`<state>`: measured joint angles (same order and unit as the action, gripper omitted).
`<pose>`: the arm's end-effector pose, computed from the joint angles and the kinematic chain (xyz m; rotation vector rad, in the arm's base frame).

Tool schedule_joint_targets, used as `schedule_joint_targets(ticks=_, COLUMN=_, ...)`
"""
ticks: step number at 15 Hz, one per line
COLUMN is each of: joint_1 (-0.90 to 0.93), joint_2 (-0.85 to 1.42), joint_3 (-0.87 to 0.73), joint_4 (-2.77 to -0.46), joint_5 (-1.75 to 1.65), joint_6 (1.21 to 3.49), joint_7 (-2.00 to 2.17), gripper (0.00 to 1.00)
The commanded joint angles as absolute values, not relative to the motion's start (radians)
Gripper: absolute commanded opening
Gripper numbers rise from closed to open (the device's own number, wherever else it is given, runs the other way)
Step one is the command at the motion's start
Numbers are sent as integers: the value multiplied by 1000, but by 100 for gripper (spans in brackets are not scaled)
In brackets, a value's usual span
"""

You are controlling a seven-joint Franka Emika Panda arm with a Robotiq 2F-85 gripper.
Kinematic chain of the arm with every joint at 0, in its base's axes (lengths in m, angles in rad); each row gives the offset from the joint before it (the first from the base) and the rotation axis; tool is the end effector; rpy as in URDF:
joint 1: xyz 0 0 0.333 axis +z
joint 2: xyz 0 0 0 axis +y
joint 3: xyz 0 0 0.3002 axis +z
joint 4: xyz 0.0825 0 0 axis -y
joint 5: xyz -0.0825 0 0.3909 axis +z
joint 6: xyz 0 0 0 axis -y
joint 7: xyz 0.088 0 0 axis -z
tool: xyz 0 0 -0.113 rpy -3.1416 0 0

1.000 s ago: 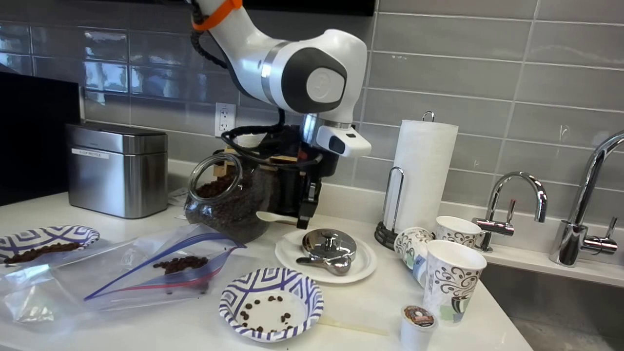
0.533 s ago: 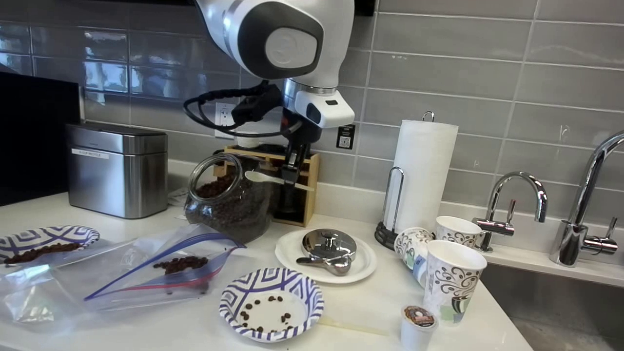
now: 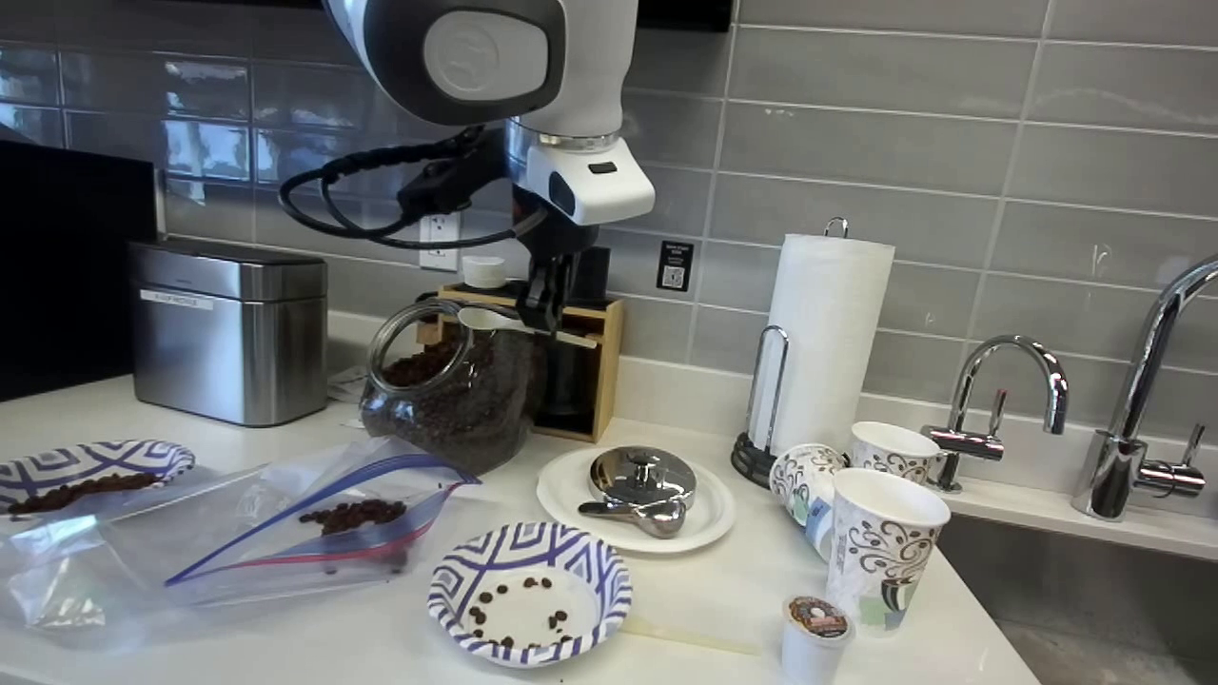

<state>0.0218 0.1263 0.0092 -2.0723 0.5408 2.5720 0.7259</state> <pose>0.6065 0.0119 0.3829 -2.2589 1.3849 -0.2692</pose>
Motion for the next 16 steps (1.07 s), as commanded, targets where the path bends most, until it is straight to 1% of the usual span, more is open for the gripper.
schedule_joint_targets(ticks=1, joint_1=39, joint_2=105, joint_3=13, joint_4=-2099, joint_5=457, joint_6=2632, joint_7=721, gripper=3)
schedule_joint_targets(ticks=3, joint_1=55, joint_2=81, joint_3=27, joint_4=-2127, joint_5=395, joint_6=2676, joint_7=668, gripper=3)
schedule_joint_targets(ticks=7, joint_1=91, joint_2=50, joint_3=60, joint_4=-2185, joint_5=351, joint_6=2878, joint_7=623, gripper=3)
schedule_joint_targets(ticks=8, joint_1=100, joint_2=47, joint_3=62, joint_4=-2202, joint_5=356, joint_6=2930, joint_7=675, gripper=3)
schedule_joint_targets(ticks=9, joint_1=111, joint_2=42, joint_3=49, joint_4=-2218, joint_5=298, joint_6=2946, joint_7=756, gripper=3)
schedule_joint_targets(ticks=13, joint_1=141, joint_2=20, joint_3=-86, joint_4=-2296, joint_5=53, joint_6=2964, joint_7=1078, gripper=3)
schedule_joint_targets(ticks=15, joint_1=148, joint_2=17, joint_3=-146, joint_4=-2295, joint_5=-61, joint_6=2924, joint_7=1216, gripper=3)
schedule_joint_targets(ticks=16, joint_1=148, joint_2=7, joint_3=-150, joint_4=-2292, joint_5=-119, joint_6=2905, joint_7=1284, gripper=3)
